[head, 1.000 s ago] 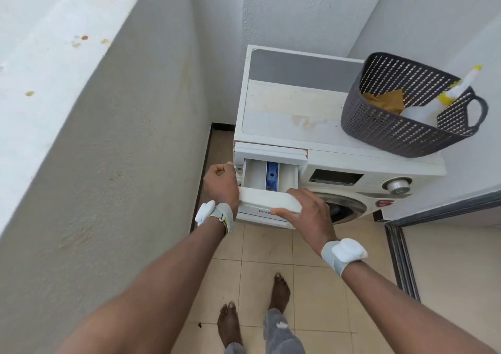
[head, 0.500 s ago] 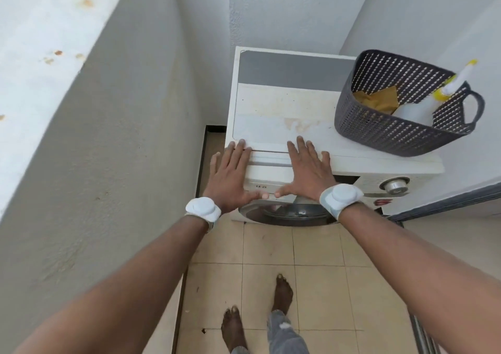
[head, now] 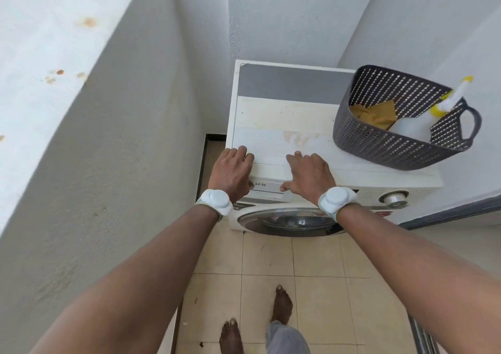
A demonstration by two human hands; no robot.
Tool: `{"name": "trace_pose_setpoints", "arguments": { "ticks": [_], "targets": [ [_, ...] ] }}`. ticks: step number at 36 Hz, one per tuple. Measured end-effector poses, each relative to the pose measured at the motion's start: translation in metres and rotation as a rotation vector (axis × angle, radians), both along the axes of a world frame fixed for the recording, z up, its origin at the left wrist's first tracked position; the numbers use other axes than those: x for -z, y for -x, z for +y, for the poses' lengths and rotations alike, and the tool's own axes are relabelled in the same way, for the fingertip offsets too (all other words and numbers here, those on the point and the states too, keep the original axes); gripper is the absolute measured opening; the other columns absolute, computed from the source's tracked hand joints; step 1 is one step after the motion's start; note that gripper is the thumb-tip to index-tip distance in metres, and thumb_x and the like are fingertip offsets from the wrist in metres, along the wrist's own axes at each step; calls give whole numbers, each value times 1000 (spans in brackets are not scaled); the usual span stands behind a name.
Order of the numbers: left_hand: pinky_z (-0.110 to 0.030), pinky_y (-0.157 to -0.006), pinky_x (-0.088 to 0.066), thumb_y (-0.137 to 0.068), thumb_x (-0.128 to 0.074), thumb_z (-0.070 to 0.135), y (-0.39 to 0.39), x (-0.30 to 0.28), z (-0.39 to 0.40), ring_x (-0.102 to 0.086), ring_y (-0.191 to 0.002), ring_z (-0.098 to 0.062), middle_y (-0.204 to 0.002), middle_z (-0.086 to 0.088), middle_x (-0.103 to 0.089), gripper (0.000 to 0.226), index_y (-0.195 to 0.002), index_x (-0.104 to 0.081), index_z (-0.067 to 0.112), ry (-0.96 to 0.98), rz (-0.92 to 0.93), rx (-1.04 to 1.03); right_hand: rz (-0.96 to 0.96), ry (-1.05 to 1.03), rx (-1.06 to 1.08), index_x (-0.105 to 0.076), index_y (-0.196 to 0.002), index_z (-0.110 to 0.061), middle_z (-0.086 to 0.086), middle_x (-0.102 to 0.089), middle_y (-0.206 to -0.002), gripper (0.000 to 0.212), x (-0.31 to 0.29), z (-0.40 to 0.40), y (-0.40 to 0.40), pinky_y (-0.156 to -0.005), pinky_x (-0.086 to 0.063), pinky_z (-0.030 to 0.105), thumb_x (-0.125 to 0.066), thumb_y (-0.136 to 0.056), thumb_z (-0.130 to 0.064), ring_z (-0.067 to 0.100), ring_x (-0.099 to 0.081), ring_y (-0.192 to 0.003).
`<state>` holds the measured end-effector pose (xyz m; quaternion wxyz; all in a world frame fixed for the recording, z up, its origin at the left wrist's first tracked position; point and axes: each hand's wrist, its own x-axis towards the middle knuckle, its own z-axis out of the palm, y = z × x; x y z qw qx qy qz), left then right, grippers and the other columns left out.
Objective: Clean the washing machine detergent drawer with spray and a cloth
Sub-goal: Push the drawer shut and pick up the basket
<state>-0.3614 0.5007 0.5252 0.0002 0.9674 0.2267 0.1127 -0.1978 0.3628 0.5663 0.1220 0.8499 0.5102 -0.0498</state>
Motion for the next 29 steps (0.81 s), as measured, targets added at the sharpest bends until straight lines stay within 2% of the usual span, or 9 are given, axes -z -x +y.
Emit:
{"name": "trace_pose_setpoints", "arguments": {
  "ticks": [6,9,11,13,16,18,21,25,29],
  "targets": [
    [-38,-85,-47,-65,-94,37,-8,-23,-11,-60,-84,-30,-99,-9,-59,53,-100,-64,11,62,174,-86,110,54,42,-57,-118,-14,7,-63,-114,64,-20,7,7,-78,-40,34,-83,-76,-55,32,-65,-100],
    [-40,-85,-44,-89,-69,67,-18,-51,-22,-64,-97,-33,-111,-9,-59,60,-109,-64,11,222,285,-157,252,159,48,-57,-122,-16,7,-65,-123,69,-46,7,4,-86,-42,40,-81,-74,-59,32,-63,-111],
    [-38,-75,-45,-98,-49,71,-21,-58,-23,-66,-93,-37,-108,-10,-66,60,-94,-65,14,397,301,-221,353,175,89,-53,-140,-23,0,-59,-140,75,-60,0,5,-101,-37,47,-74,-80,-63,28,-55,-128],
    [-37,-69,-44,-104,-41,65,-32,-83,-25,-66,-88,-40,-99,-16,-72,57,-75,-55,17,507,193,-258,366,-28,133,-55,-142,-28,-6,-58,-145,63,-87,-17,-1,-109,-33,47,-63,-90,-62,23,-52,-134],
    [-36,-68,-39,-107,-42,56,-49,-106,-35,-59,-80,-40,-86,-16,-68,57,-65,-46,18,588,60,-285,367,-403,211,-73,-116,-31,-6,-75,-116,34,-109,-48,-8,-101,-43,43,-57,-97,-54,22,-66,-110],
    [-35,-67,-37,-106,-44,57,-65,-123,-44,-55,-77,-38,-77,-9,-62,57,-64,-46,18,611,-11,-293,245,-664,230,-75,-103,-27,-6,-74,-97,23,-121,-67,-21,-88,-48,42,-58,-98,-42,22,-66,-93],
    [-36,-68,-40,-104,-45,59,-116,-150,-66,-61,-84,-39,-79,-7,-66,53,-68,-49,20,680,-120,-272,-11,-970,347,-70,-102,-24,-2,-66,-99,15,-148,-107,-65,-78,-45,39,-59,-97,-31,25,-61,-94],
    [-38,-80,-44,-105,-48,56,-177,-178,-81,-65,-108,-40,-109,-16,-73,50,-101,-67,9,753,-235,-276,-16,-1128,704,-58,-126,-18,10,-57,-125,35,-163,-143,-127,-89,-45,51,-60,-93,-30,36,-53,-116],
    [-42,-97,-46,-103,-58,48,-233,-195,-101,-59,-124,-42,-135,-23,-62,58,-133,-52,-1,813,-229,-351,288,-1031,1037,-32,-150,-9,21,-41,-148,69,-153,-175,-183,-103,-39,56,-62,-94,-37,46,-43,-133]
  ]
}}
